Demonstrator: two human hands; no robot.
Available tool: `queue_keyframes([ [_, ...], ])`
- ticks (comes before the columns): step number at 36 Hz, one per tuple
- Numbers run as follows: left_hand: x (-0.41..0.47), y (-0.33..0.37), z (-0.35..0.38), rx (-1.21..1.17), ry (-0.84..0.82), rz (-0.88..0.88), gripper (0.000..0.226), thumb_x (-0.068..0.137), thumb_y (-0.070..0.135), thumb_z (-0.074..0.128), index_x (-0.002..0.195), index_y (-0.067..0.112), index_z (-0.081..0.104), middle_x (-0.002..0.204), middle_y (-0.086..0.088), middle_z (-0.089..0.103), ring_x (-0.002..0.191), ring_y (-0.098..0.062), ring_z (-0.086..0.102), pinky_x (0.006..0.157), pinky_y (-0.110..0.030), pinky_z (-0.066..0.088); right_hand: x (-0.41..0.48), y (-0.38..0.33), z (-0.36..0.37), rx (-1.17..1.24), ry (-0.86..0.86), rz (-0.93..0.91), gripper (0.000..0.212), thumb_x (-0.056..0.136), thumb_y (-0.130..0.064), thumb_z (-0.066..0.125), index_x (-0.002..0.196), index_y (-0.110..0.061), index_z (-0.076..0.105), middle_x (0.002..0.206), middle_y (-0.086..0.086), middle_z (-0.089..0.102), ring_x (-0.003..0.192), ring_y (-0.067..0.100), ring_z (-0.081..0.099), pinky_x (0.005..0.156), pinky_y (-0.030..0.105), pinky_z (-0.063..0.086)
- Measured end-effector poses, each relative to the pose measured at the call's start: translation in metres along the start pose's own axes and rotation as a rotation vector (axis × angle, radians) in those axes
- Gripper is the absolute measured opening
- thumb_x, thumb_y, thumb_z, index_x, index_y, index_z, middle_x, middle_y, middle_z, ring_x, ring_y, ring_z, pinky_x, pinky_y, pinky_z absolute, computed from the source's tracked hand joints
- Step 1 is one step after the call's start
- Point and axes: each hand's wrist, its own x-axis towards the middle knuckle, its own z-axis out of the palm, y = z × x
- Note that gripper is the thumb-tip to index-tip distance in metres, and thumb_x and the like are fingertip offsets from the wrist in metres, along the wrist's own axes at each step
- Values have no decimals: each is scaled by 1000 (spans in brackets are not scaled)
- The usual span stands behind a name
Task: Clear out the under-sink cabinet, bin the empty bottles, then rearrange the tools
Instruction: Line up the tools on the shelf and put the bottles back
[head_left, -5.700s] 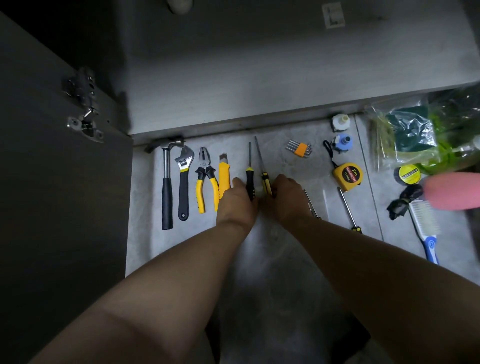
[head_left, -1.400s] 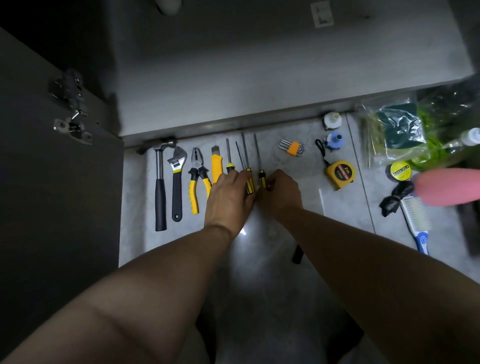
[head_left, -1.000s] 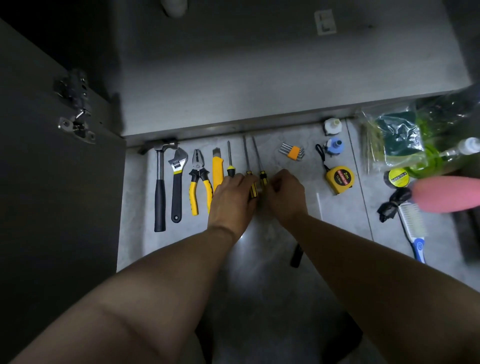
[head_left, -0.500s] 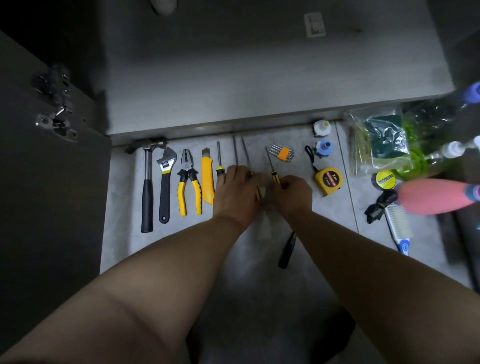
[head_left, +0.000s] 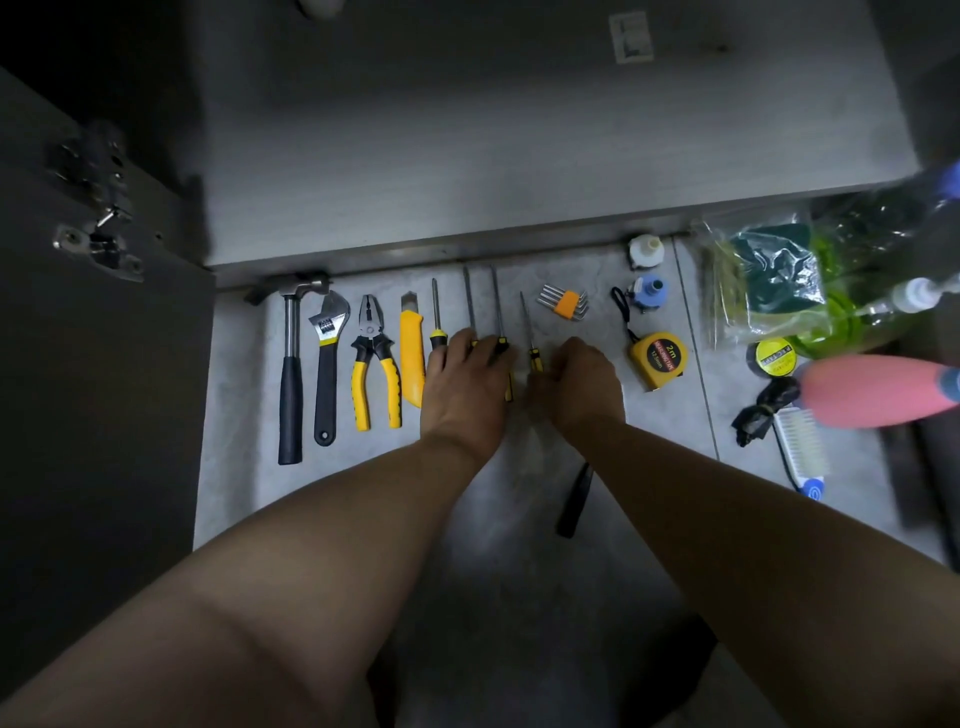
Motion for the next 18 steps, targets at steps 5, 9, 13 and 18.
queue_keyframes([
  [5, -1, 0, -1, -31, 6, -4, 56, 85, 23, 66, 140, 26, 56, 145, 2, 53, 140, -31, 37, 112, -42, 29, 7, 3, -13, -231, 202, -274, 37, 92, -18, 58, 127, -5, 55, 132, 17, 47, 116, 32, 48, 92, 39, 47],
  [9, -1, 0, -1, -52, 4, -5, 54, 85, 24, 65, 138, 27, 57, 143, 3, 54, 139, -30, 37, 112, -42, 29, 18, 1, -19, -403, 27, -322, 63, 93, -25, 58, 150, -10, 34, 156, 14, 31, 141, 34, 34, 110, 47, 40],
  [13, -2, 2, -4, -110, 33, 0, 53, 80, 26, 66, 133, 27, 59, 135, 1, 55, 134, -27, 40, 108, -39, 30, 33, -4, -24, -455, -46, -260, 77, 92, -27, 61, 156, -11, 20, 164, 12, 15, 152, 38, 12, 120, 52, 26],
  [18, 4, 12, -12, -78, 37, 57, 57, 81, 35, 68, 137, 28, 57, 135, -4, 52, 135, -29, 39, 108, -42, 32, 55, -11, -41, -505, -97, -217, 85, 87, -35, 67, 154, -9, 21, 164, 11, 17, 151, 42, 9, 120, 54, 25],
])
